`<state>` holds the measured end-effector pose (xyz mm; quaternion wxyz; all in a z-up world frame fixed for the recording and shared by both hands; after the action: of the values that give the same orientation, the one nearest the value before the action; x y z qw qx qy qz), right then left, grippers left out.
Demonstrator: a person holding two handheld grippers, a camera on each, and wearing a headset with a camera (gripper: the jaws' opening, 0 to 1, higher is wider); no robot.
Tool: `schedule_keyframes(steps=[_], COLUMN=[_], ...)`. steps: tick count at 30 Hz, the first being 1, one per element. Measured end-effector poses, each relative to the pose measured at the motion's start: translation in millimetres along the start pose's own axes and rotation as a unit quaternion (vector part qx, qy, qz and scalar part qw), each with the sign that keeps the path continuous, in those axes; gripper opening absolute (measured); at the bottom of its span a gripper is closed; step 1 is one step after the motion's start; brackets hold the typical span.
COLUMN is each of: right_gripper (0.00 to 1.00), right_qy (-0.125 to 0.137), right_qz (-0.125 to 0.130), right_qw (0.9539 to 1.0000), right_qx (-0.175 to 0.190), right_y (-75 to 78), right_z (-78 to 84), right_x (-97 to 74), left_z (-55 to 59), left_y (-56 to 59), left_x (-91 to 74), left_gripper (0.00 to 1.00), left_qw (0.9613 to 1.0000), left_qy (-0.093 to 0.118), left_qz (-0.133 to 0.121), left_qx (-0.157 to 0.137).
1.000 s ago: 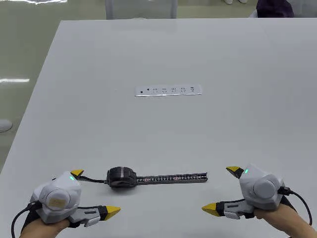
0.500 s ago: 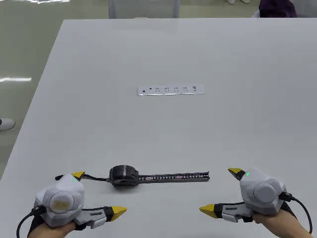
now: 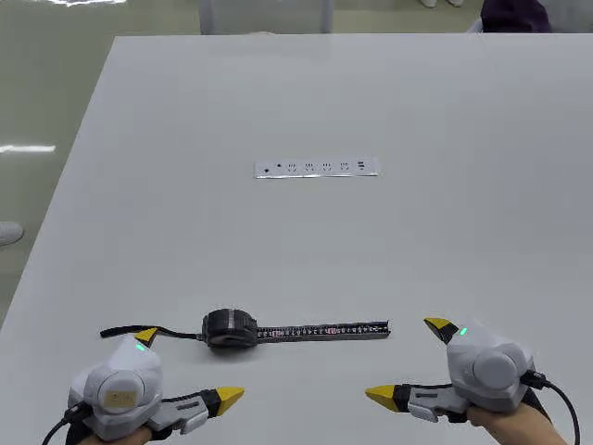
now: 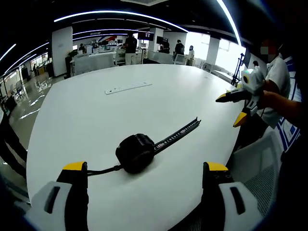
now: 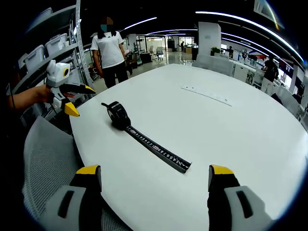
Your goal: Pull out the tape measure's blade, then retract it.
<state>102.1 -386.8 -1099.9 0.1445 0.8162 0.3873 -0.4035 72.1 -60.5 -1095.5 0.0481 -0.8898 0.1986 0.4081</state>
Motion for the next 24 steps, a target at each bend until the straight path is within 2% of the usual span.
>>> schedule_keyframes(steps=[9, 18, 24], right_gripper=[0.94, 0.93, 0.93], right_qy=[0.001, -0.001, -0.002], right_qz=[-0.001, -0.001, -0.002], right_qw=[1.0000, 0.9999, 1.0000], right_qx=[0.005, 0.011, 0.009], right_y=[-5.1, -4.6, -5.6], right_z=[1.0, 3.1, 4.7], right_x=[1.3, 3.6, 8.0], left_z=[-1.7, -0.8, -1.7], left_y=[1.4, 3.9, 6.6], left_x=[0.0, 4.3, 8.7], left_gripper=[0.99, 0.99, 0.99], left_qw=[0.9998, 0.9996, 0.9989], left_qy=[0.006, 0.009, 0.013], left_qz=[-0.014, -0.017, -0.032], left_qx=[-0.015, -0.021, -0.032])
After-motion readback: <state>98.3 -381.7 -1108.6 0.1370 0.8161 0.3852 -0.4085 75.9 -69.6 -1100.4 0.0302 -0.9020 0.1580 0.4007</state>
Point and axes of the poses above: the centre of the closed fingertips' face, and the gripper's own axes: x roughly forward along the fingers, y roughly to its right, z roughly out of its underside, the point moved 5 cm from there along -x, roughly backward along the fingers, and after that the axes turned 9 degrees about -y, right-handed, at the moved point
